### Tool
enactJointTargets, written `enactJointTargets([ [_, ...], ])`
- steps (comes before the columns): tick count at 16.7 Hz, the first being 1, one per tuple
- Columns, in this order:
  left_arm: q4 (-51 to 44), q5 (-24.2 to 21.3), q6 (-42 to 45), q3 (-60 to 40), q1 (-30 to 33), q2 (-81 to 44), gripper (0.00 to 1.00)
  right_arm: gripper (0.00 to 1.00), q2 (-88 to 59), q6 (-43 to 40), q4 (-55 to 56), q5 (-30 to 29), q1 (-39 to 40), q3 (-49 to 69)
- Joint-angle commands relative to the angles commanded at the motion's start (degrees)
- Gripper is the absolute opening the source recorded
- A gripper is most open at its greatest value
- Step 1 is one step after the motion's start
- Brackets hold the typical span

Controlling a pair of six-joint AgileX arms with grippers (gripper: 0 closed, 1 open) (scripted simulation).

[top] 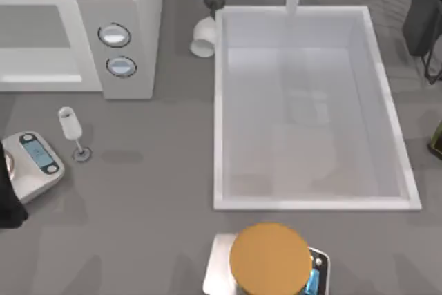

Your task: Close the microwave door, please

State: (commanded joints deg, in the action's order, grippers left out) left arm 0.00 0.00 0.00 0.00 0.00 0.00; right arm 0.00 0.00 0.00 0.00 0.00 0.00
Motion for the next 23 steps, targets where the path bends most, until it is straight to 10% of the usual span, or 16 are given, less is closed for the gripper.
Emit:
enactJointTargets([
  [14, 0.0, 0.0, 0.0, 0.0, 0.0, 0.0, 0.02, 1.0, 0.0, 0.0, 0.0, 0.0, 0.0, 0.0],
  [23, 0.0, 0.0, 0.0, 0.0, 0.0, 0.0, 0.0, 1.0, 0.0, 0.0, 0.0, 0.0, 0.0, 0.0],
])
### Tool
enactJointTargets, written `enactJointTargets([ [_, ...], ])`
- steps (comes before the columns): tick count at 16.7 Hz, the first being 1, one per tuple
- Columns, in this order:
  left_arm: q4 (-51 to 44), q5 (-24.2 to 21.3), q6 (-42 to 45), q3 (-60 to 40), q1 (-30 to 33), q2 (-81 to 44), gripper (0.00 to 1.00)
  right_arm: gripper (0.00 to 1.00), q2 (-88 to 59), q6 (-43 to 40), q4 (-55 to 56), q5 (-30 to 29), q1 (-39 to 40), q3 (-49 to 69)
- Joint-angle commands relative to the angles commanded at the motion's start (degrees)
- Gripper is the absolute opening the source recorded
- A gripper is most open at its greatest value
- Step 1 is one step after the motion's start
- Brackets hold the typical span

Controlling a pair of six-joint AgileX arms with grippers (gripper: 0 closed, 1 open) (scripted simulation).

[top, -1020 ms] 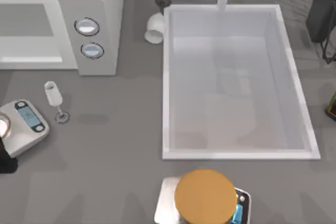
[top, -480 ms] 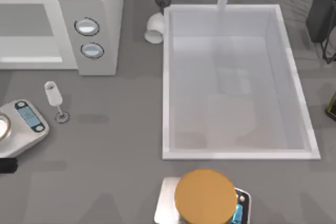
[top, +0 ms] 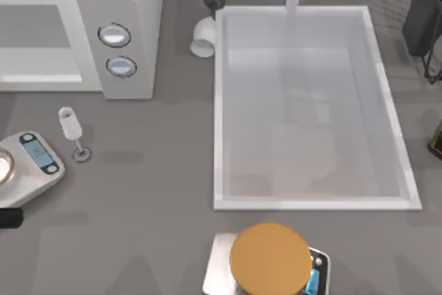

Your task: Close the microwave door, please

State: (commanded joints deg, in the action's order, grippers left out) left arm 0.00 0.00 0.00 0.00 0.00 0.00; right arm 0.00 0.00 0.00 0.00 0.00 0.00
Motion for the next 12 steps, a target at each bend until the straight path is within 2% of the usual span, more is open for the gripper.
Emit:
enactJointTargets([
  [12, 14.5, 5.9, 0.3, -2.3, 5.9, -16.8, 0.0, 1.0, 0.0, 0.0, 0.0, 0.0, 0.0, 0.0],
])
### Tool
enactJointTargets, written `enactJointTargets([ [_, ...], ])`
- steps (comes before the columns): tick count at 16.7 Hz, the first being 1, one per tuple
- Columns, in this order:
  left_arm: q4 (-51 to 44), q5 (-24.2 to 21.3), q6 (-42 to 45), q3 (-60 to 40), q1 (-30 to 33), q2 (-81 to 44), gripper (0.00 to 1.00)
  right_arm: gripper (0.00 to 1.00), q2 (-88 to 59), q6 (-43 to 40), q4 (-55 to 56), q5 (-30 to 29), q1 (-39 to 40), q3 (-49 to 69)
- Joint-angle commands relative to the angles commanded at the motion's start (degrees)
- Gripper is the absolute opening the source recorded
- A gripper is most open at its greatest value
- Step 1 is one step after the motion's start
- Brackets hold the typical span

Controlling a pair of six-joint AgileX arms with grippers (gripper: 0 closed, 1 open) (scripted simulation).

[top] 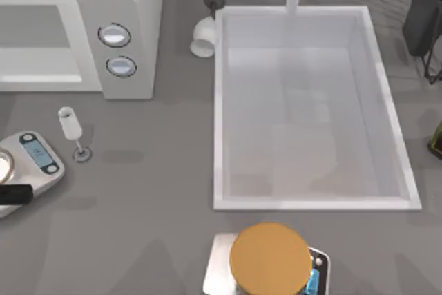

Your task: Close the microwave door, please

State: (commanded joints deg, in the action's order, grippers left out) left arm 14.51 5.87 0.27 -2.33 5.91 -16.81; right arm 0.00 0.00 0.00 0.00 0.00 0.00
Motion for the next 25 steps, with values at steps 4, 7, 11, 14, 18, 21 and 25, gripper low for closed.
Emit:
enactJointTargets([
  [4, 0.0, 0.0, 0.0, 0.2, -0.2, 0.1, 0.0, 1.0, 0.0, 0.0, 0.0, 0.0, 0.0, 0.0],
  [7, 1.9, -2.4, 0.0, 0.5, -2.5, -1.7, 0.0, 1.0, 0.0, 0.0, 0.0, 0.0, 0.0, 0.0],
  [11, 6.7, -11.6, 0.1, 1.4, -11.7, -5.5, 0.0, 1.0, 0.0, 0.0, 0.0, 0.0, 0.0, 0.0],
  [14, 8.4, -15.8, 0.1, 2.0, -15.9, -6.7, 0.0, 1.0, 0.0, 0.0, 0.0, 0.0, 0.0, 0.0],
  [18, 8.4, -15.8, 0.2, 1.8, -15.9, -6.6, 0.0, 1.0, 0.0, 0.0, 0.0, 0.0, 0.0, 0.0],
  [21, 9.7, -13.9, 0.2, 2.6, -14.0, -7.1, 0.0, 1.0, 0.0, 0.0, 0.0, 0.0, 0.0, 0.0],
  [25, 13.3, -8.3, 0.2, 4.9, -8.4, -8.4, 0.0, 1.0, 0.0, 0.0, 0.0, 0.0, 0.0, 0.0],
])
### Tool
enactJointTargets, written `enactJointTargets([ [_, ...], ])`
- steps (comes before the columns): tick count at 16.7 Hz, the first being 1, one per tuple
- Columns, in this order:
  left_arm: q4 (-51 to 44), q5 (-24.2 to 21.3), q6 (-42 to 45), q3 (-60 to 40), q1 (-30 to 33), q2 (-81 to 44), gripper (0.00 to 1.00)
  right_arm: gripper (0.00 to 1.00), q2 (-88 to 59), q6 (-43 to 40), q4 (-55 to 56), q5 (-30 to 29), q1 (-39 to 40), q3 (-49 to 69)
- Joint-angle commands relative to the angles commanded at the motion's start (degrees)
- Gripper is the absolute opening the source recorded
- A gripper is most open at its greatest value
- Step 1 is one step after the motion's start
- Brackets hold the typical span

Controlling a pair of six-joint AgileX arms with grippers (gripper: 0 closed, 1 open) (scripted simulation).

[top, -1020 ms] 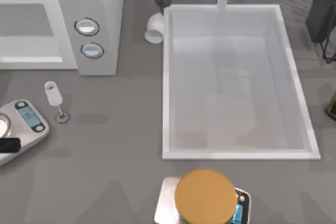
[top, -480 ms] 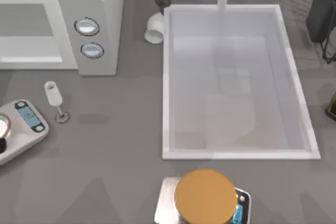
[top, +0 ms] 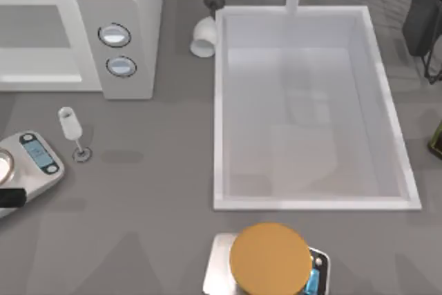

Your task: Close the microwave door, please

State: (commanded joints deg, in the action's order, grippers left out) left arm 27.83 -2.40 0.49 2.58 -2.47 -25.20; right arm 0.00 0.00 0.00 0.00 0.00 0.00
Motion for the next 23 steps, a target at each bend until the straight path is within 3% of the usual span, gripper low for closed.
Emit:
enactJointTargets([
  [4, 1.0, 1.7, 0.0, 0.7, 1.7, -0.3, 0.0, 1.0, 0.0, 0.0, 0.0, 0.0, 0.0, 0.0],
  [9, -2.5, -0.5, 2.8, -3.4, -1.7, -4.1, 0.0, 1.0, 0.0, 0.0, 0.0, 0.0, 0.0, 0.0],
  [14, -16.6, -8.6, 14.2, -20.2, -14.5, -20.7, 0.0, 1.0, 0.0, 0.0, 0.0, 0.0, 0.0, 0.0],
  [23, -53.0, -27.2, 40.0, -63.2, -43.6, -59.4, 0.0, 1.0, 0.0, 0.0, 0.0, 0.0, 0.0, 0.0],
])
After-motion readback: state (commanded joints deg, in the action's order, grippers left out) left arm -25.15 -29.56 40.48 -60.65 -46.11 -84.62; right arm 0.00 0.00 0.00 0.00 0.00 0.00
